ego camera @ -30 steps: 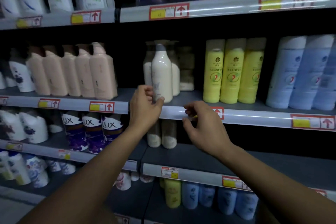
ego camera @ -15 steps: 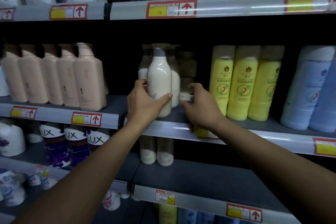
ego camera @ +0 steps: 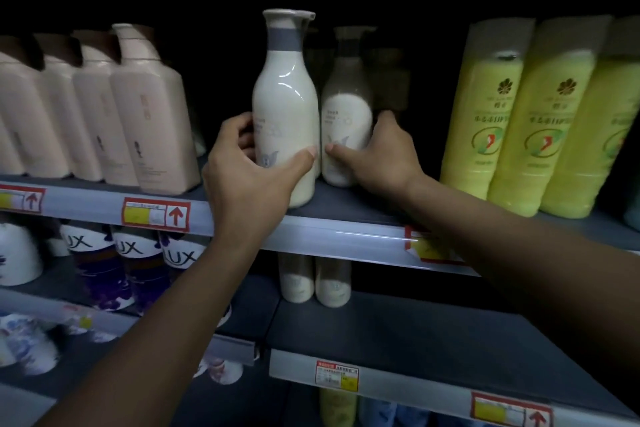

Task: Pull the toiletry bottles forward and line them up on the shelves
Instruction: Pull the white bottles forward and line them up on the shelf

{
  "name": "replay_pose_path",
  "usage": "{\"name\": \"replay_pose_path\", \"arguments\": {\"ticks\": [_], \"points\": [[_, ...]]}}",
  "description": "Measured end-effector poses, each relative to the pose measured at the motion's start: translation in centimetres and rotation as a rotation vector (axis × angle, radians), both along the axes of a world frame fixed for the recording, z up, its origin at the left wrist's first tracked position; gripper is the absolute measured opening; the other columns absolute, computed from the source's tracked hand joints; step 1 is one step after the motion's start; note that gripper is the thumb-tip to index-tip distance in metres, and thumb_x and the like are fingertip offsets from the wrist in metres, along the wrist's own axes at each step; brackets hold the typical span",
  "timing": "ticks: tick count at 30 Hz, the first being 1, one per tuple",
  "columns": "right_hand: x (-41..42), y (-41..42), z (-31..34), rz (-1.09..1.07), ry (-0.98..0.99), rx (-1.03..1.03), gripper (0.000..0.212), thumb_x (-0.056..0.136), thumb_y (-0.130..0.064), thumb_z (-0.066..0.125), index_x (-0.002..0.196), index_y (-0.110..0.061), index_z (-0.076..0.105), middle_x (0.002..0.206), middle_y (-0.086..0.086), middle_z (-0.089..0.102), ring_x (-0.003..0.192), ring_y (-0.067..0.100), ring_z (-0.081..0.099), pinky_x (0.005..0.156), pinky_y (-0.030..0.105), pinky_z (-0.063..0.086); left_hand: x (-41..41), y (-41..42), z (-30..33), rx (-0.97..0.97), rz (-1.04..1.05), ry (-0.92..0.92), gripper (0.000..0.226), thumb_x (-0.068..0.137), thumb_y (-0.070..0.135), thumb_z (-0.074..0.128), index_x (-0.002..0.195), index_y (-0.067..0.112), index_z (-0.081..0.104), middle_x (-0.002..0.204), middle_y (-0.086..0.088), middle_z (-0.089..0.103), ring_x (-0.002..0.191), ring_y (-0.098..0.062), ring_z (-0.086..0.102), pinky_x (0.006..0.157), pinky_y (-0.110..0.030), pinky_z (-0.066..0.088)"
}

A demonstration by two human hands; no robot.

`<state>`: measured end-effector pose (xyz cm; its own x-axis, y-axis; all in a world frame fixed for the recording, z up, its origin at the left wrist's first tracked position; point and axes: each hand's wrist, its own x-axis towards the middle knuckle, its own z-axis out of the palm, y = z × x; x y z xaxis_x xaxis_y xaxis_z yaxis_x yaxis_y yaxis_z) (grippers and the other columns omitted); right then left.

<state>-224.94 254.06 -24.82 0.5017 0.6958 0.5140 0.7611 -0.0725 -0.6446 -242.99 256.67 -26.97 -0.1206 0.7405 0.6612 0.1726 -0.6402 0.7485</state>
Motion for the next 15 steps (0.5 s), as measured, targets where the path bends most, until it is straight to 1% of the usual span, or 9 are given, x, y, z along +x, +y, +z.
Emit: {"name": "replay_pose_path", "arguments": {"ticks": [3,6,7,8,10,12,13,15], "points": [[-0.1,-0.5,0.2,-0.017,0.005,0.006,0.076,0.067,-0.063,0.083,0.116,-0.013,0.051,0.121,0.010,0.068,0.109,0.032,0.066,0.088,0.046,0.057,-0.5,-0.3,0.7,-0.007,-0.006,-0.010,0.075,0.063,0.047,0.094,0.128,0.027,0.061,0.108,0.020,0.066,0.090,0.014,0.063,0.073,-0.005,0.049],[-0.8,-1.9,0.5,-0.002,0.028,0.036,0.081,0.057,-0.074,0.075,0.114,-0.019,0.055,0.113,0.003,0.070,0.102,0.027,0.069,0.083,0.047,0.059,-1.4,-1.1,1.4,-0.020,-0.005,-0.014,0.073,0.065,0.049,0.093,0.128,0.028,0.061,0.108,0.020,0.066,0.087,0.018,0.061,0.068,-0.002,0.048],[-1.0,-2.4,0.6,0.008,0.042,0.052,0.082,0.056,-0.075,0.073,0.114,-0.021,0.056,0.111,0.001,0.070,0.100,0.025,0.069,0.083,0.046,0.059,-1.7,-1.5,1.7,-0.026,-0.002,-0.014,0.073,0.065,0.051,0.092,0.128,0.029,0.062,0.107,0.021,0.066,0.086,0.019,0.061,0.068,-0.003,0.049],[-1.3,-3.0,0.7,0.017,0.054,0.069,0.082,0.056,-0.076,0.072,0.115,-0.022,0.057,0.110,-0.001,0.071,0.099,0.022,0.069,0.082,0.045,0.060,-2.0,-1.8,1.9,-0.033,0.003,-0.015,0.073,0.064,0.054,0.091,0.127,0.030,0.063,0.106,0.021,0.066,0.086,0.018,0.062,0.071,-0.007,0.052],[-1.9,-4.3,1.0,0.028,0.060,0.096,0.080,0.056,-0.075,0.072,0.116,-0.023,0.058,0.110,-0.003,0.071,0.099,0.019,0.069,0.084,0.044,0.059,-2.8,-2.7,2.2,-0.055,0.009,-0.024,0.074,0.062,0.059,0.089,0.126,0.031,0.064,0.106,0.020,0.069,0.088,0.011,0.065,0.079,-0.022,0.059],[-2.6,-5.8,1.3,0.031,0.048,0.112,0.080,0.057,-0.076,0.071,0.117,-0.024,0.058,0.109,-0.005,0.072,0.098,0.017,0.070,0.084,0.042,0.059,-3.5,-3.8,2.3,-0.074,0.003,-0.026,0.074,0.061,0.060,0.089,0.125,0.032,0.065,0.107,0.019,0.069,0.091,0.006,0.066,0.082,-0.032,0.062],[-2.9,-6.6,1.4,0.033,0.044,0.120,0.082,0.056,-0.077,0.070,0.117,-0.025,0.058,0.109,-0.006,0.072,0.098,0.016,0.069,0.083,0.042,0.059,-3.8,-4.5,2.3,-0.081,0.000,-0.023,0.073,0.060,0.060,0.089,0.124,0.032,0.064,0.107,0.019,0.069,0.091,0.005,0.066,0.082,-0.034,0.062],[-3.5,-8.2,1.4,0.043,0.045,0.142,0.083,0.055,-0.079,0.069,0.119,-0.026,0.058,0.110,-0.008,0.071,0.099,0.015,0.069,0.083,0.043,0.059,-4.6,-6.0,1.9,-0.085,-0.003,-0.010,0.070,0.062,0.056,0.091,0.122,0.034,0.063,0.106,0.020,0.067,0.092,0.006,0.065,0.081,-0.033,0.062]]}}
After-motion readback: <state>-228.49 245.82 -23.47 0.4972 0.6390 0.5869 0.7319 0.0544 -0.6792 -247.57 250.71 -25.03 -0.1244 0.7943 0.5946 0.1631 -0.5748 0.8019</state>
